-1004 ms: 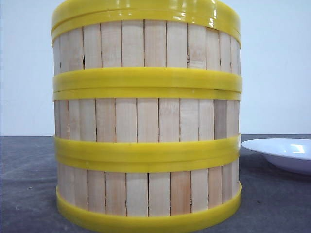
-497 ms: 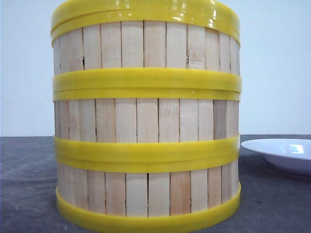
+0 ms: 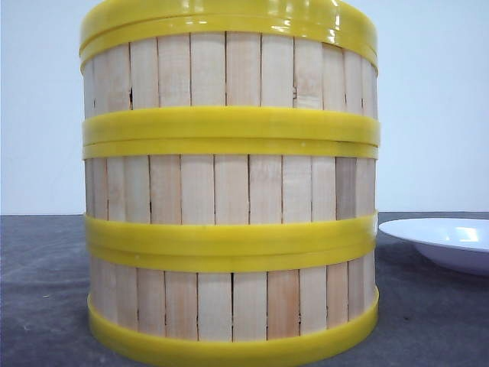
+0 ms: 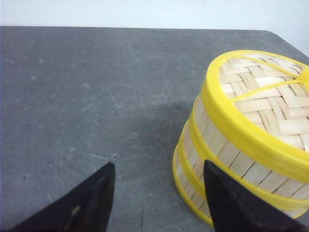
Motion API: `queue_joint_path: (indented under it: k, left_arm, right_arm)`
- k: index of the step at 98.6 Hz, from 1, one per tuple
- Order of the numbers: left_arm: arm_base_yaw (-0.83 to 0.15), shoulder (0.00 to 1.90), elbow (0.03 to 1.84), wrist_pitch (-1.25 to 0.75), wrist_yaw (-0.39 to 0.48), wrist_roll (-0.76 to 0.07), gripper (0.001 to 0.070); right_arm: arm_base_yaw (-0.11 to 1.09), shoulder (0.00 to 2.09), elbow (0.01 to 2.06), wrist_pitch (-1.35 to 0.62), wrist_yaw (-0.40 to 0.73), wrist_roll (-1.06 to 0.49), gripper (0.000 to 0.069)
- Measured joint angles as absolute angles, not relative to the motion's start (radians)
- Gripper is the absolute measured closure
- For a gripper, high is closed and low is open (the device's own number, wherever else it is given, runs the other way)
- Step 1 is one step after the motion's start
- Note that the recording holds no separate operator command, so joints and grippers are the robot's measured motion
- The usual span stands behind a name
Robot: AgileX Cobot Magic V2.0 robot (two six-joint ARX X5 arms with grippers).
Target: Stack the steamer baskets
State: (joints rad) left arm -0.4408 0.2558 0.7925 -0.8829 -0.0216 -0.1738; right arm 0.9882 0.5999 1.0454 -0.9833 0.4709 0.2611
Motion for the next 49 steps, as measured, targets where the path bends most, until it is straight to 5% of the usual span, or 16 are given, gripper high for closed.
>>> queue_joint_path:
  k: [16,24,33,39,49]
  left_arm:
    - [-0.441,0.256,0.793,-0.882,-0.022,-0.174,0.0362]
    - [-0.441,0.256,0.793,-0.882,-0.021,-0.174,0.0377]
    - [-0.441,0.256,0.793,-0.882,-0.021,-0.173,0.0534]
    - [-0.441,0.256,0.793,-0.882,-0.021,-0.175,0.0630]
    - [-0.441,0.256,0.793,-0.882,-0.021,-0.175,0.0673]
  right_arm:
    - [0.989,0.599,1.040,-0.982,0.471,0.271,0.0254]
    - [0.989,0.599,1.040,-0.981,0.471,0.274,0.0389]
    - [0.988,0.599,1.040,-0.981,0.472,0.274,0.0602]
    - [0.989,0.599,1.040,-0.981,0.473,0.274,0.0650]
    - [0.989,0.599,1.040,-0.981,0.473,0.274,0.0675]
